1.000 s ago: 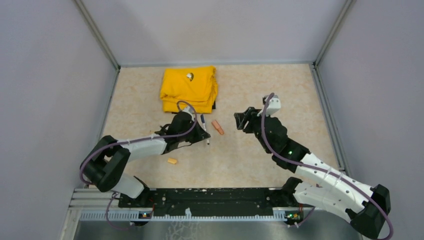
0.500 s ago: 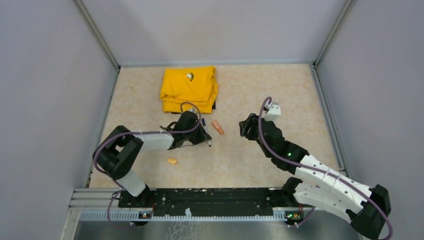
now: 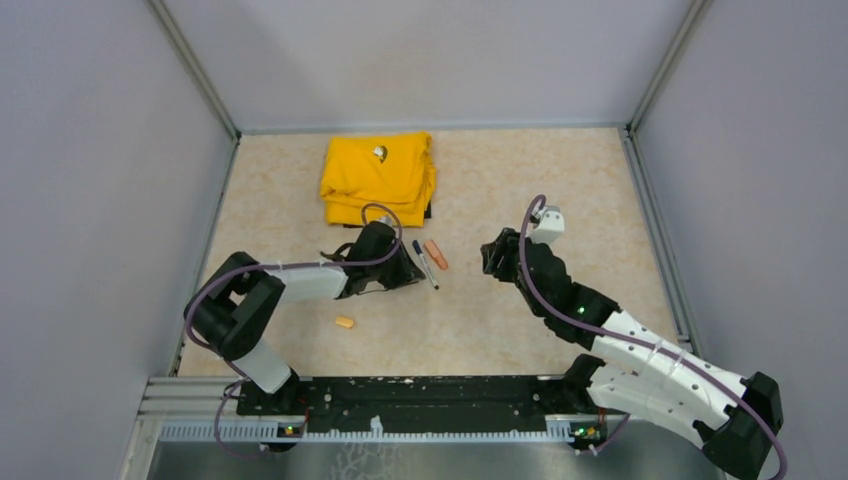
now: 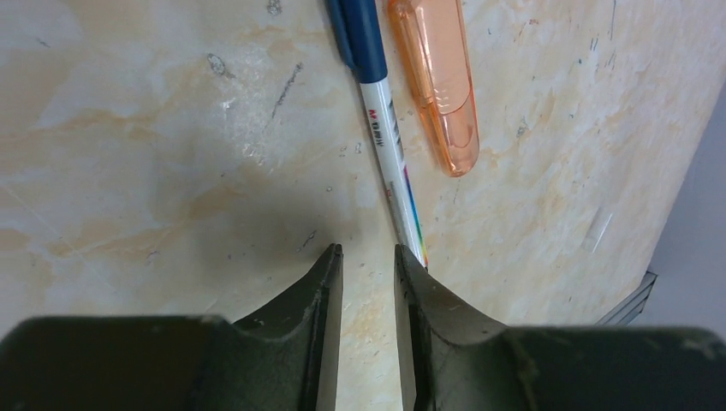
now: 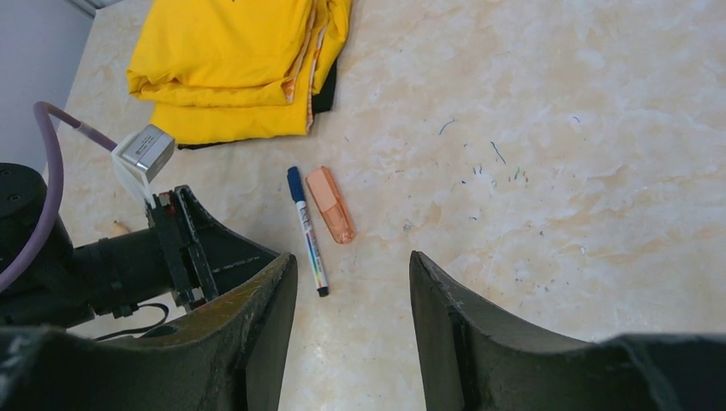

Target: Insert the pens into the pen caps

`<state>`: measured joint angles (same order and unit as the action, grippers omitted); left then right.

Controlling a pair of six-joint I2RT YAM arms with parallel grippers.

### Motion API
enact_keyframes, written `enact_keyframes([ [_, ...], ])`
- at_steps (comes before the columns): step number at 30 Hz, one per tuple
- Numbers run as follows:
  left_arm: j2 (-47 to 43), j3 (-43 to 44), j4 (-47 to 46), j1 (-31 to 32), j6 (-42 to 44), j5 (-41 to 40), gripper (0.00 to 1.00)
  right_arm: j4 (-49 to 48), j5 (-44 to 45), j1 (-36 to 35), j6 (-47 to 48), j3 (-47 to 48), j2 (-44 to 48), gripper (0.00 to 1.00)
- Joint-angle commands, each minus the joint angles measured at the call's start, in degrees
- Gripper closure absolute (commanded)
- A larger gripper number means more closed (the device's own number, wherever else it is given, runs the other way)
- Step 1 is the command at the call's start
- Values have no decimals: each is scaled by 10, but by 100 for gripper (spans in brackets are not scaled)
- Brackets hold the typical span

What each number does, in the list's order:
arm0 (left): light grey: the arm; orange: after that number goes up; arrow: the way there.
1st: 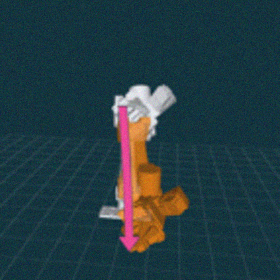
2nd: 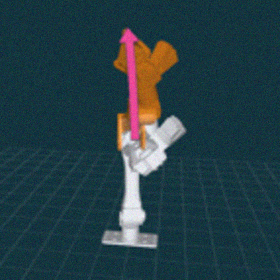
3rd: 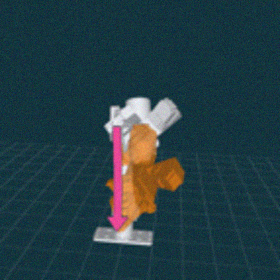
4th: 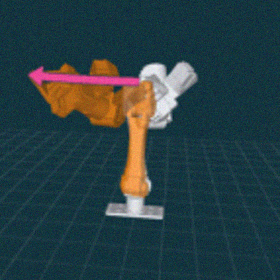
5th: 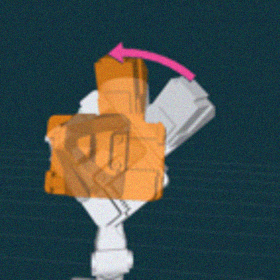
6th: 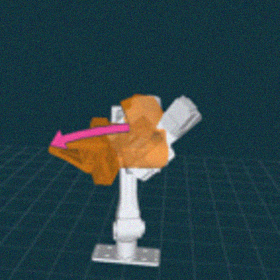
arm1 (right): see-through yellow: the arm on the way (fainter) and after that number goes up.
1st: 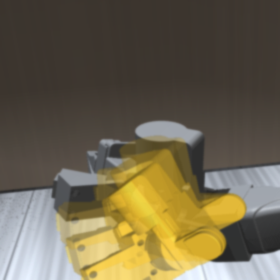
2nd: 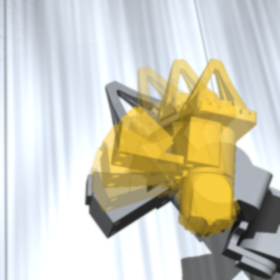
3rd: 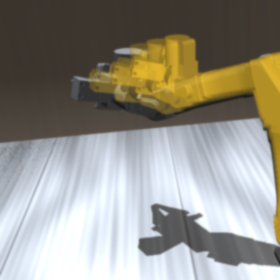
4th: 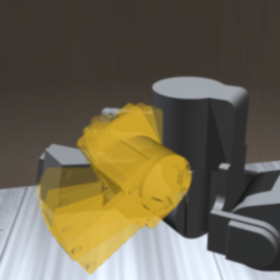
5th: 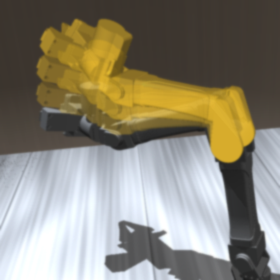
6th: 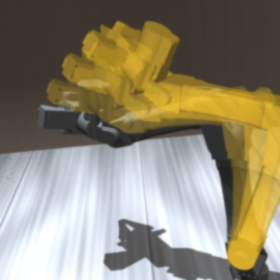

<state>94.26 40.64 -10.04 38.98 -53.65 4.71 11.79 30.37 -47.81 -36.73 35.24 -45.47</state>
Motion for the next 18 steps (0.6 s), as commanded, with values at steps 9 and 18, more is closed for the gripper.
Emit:
enact_keyframes([
  [9, -143, 28, 133, -13, 116, -145, 67, -14, 16, 3, -2, 5, 9, 50],
  [18, -232, -20, 215, -75, 145, -258, 63, -26, 14, 3, 8, 2, 0, 50],
])
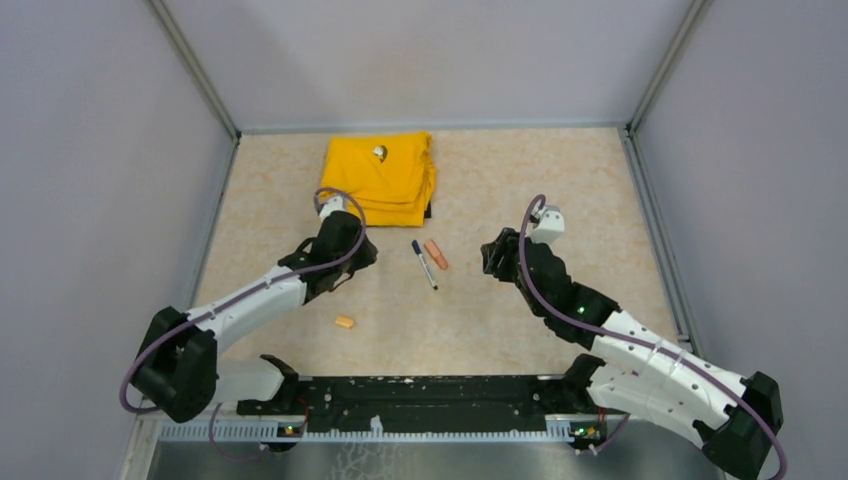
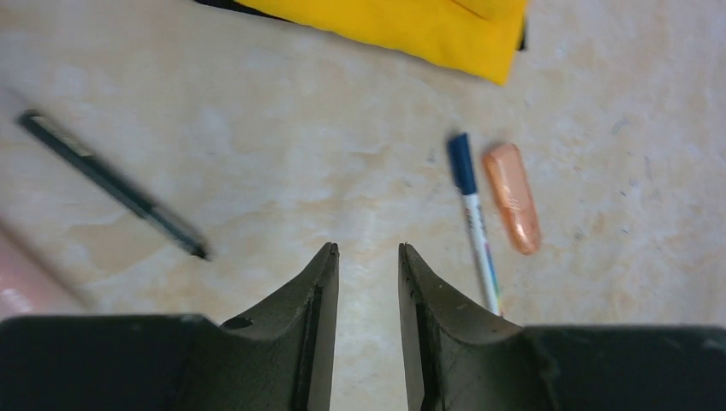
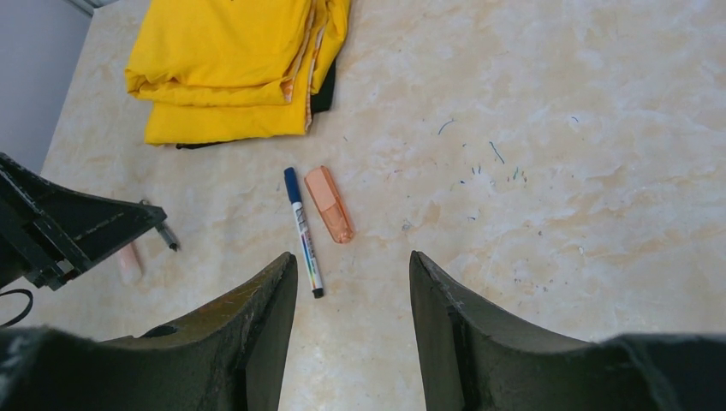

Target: Insert the pens into the pen caps

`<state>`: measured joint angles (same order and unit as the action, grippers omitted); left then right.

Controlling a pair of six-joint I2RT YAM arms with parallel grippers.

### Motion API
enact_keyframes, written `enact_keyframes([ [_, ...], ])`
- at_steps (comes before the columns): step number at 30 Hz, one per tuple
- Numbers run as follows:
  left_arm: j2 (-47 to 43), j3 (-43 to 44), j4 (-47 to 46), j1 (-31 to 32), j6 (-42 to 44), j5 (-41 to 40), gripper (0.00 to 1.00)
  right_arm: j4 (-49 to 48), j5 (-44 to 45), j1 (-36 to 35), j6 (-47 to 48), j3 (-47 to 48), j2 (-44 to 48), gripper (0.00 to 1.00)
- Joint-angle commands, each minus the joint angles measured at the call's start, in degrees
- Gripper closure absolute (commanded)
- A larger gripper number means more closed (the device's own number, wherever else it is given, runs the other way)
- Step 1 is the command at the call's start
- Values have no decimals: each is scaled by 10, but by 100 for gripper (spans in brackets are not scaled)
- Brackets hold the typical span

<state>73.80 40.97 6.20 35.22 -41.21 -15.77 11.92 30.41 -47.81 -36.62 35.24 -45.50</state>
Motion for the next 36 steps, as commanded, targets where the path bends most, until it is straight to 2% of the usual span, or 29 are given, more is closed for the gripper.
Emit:
enact_keyframes([
  [1, -33, -30, 53, -56, 18, -47, 62, -27, 14, 3, 9, 2, -1, 50],
  [5, -29, -39, 55, -125, 10, -16, 58, -29, 14, 3, 11, 1, -2, 50],
  [10, 26, -12, 67, -156, 14, -12, 57, -25, 16, 3, 9, 0, 0, 50],
  [36, 138, 28, 45, -177, 17, -12, 65, -16, 24, 3, 4, -5, 6, 50],
])
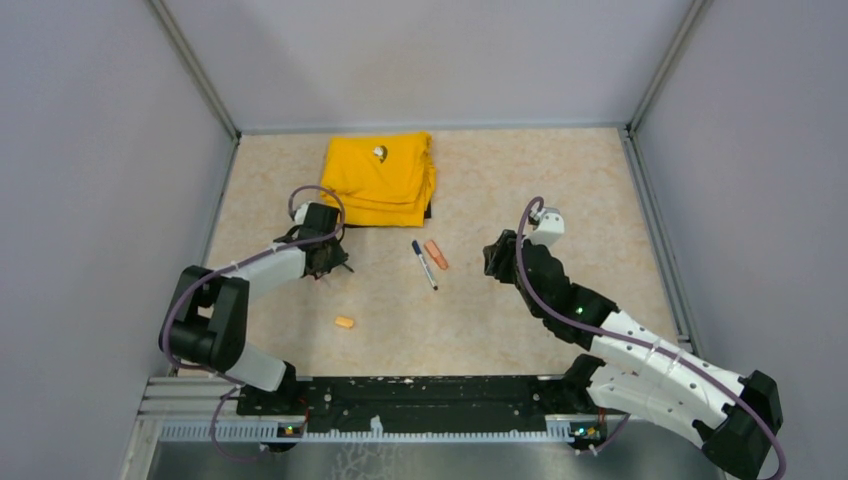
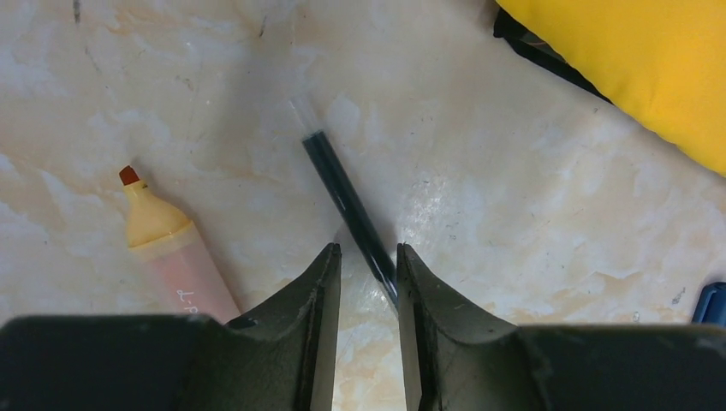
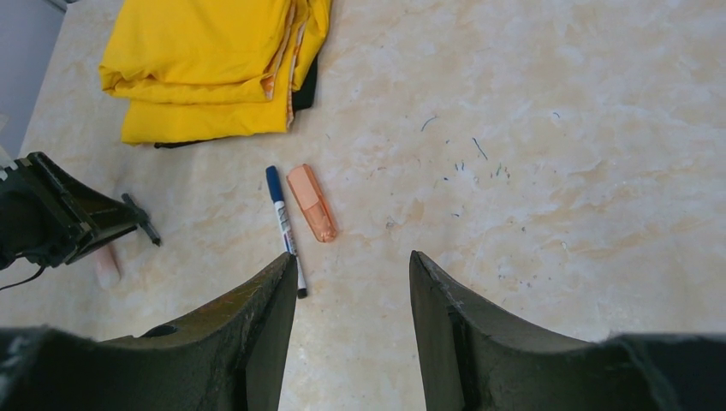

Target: Insert the pens into the pen caps

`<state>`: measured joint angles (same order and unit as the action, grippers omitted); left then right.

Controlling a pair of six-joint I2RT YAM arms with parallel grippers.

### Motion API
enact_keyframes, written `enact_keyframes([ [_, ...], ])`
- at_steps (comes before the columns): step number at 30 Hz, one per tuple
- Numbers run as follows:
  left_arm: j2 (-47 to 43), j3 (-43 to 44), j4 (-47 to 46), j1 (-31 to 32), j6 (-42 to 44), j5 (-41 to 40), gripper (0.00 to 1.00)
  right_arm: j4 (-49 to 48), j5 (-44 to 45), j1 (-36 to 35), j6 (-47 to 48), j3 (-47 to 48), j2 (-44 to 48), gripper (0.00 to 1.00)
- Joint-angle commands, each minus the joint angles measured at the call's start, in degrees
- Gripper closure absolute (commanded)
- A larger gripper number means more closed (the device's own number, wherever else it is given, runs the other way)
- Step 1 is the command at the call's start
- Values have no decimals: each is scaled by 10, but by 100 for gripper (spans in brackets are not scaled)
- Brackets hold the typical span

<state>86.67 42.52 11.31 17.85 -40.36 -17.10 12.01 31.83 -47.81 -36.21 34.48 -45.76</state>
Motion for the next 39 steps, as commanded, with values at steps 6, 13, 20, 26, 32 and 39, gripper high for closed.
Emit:
enact_keyframes([
  [6, 21, 11, -9, -4, 15, 12, 69, -16, 11, 3, -2, -1, 9, 50],
  [13, 36, 20, -10, -4, 26, 29, 78, -15, 15, 3, 0, -1, 11, 50],
  [20, 12, 17, -23, -3, 42, 46, 81, -15, 16, 3, -3, -5, 16, 50],
  [26, -13, 14, -42, -2, 68, 94, 82, -23, 8, 3, -3, -4, 12, 50],
  [32, -46, 10, -48, -1, 77, 132, 82, -37, -6, 3, -8, -7, 2, 50],
  [39, -92, 0, -97, 9, 68, 251, 82, -163, -131, 3, 6, -19, -33, 50],
])
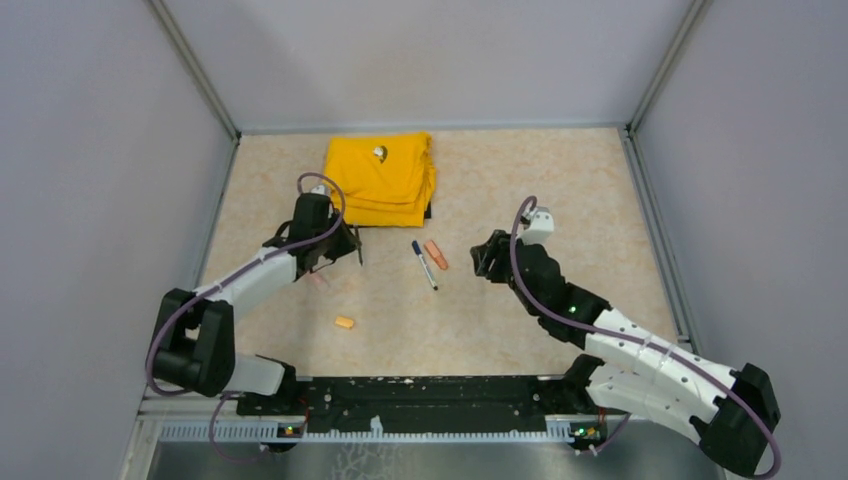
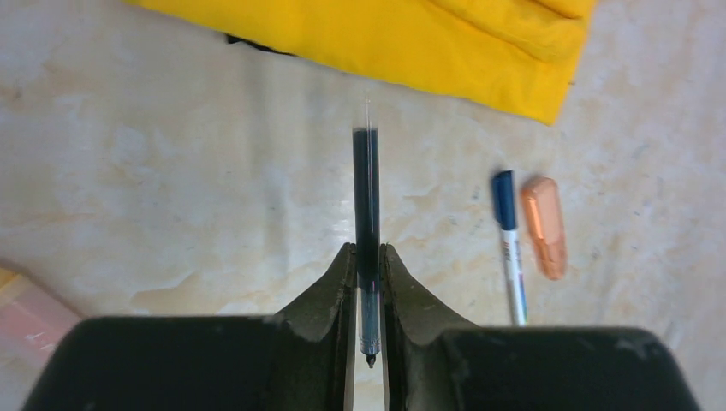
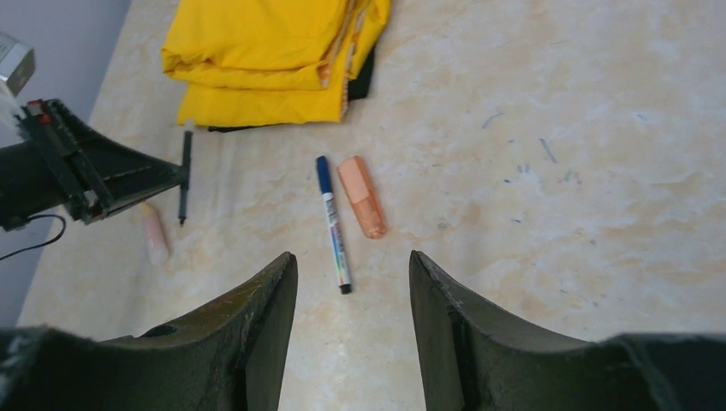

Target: Insert the pens into the pen caps

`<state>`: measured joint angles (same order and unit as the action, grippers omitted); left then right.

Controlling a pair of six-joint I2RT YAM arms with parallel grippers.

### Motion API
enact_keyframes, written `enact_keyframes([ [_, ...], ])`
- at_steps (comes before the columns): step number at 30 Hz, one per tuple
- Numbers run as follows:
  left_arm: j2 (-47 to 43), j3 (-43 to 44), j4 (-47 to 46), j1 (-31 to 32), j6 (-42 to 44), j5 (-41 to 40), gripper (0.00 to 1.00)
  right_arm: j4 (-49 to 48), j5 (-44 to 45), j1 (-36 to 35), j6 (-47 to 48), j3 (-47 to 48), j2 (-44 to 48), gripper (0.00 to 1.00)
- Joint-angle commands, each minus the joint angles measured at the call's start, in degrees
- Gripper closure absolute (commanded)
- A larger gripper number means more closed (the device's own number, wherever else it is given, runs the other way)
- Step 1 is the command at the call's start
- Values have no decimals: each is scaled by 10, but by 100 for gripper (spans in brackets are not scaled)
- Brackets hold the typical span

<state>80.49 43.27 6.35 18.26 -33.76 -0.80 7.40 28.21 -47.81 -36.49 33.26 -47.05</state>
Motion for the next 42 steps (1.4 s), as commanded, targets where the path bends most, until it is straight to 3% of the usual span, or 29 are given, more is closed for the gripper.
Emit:
enact_keyframes([
  [1, -35, -7, -57, 6, 1, 103, 82, -141, -119, 3, 7, -8, -28, 50],
  [8, -85, -13, -157, 17, -1, 214, 82, -314, -231, 3, -76, -25, -102, 49],
  [16, -105, -10, -215, 70, -1, 262, 83, -451, -307, 2, -154, -18, -188, 49],
  [30, -102, -7, -278, 112, -24, 287, 84, -448, -318, 3, -152, 3, -221, 48],
  [42, -100, -19, -306, 132, -40, 287, 86, -478, -312, 3, -149, 23, -261, 59],
])
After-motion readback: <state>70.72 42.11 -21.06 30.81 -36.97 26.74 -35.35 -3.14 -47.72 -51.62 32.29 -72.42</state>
